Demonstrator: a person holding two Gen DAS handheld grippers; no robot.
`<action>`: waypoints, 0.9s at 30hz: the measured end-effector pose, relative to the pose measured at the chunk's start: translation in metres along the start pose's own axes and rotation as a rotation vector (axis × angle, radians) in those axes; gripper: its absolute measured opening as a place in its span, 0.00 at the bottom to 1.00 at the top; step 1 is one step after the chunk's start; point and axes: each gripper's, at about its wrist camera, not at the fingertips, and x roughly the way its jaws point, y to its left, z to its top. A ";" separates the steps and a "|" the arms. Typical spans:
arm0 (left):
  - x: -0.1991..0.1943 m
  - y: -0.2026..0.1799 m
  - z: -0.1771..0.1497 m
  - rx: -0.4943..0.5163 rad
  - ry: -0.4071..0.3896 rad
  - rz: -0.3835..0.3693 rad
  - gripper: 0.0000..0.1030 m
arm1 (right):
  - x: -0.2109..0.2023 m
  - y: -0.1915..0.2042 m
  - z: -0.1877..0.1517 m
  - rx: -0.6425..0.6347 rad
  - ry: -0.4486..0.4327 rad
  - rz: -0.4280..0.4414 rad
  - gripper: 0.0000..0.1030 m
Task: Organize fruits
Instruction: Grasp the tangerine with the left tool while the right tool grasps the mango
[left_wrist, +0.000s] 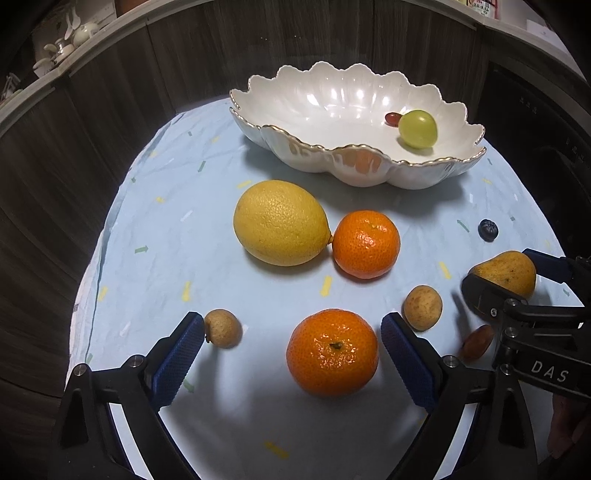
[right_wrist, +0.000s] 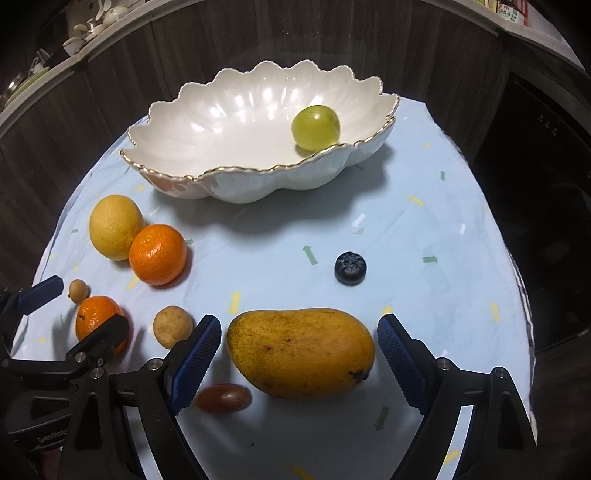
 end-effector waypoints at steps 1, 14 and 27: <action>0.001 0.000 0.000 -0.001 0.002 -0.002 0.93 | 0.001 0.000 0.000 0.000 0.002 0.000 0.85; -0.001 -0.007 -0.001 0.042 -0.028 0.000 0.77 | 0.011 -0.002 -0.001 0.030 0.026 0.022 0.85; -0.006 -0.013 -0.003 0.071 -0.038 -0.055 0.48 | 0.010 -0.003 -0.001 0.039 0.011 0.027 0.75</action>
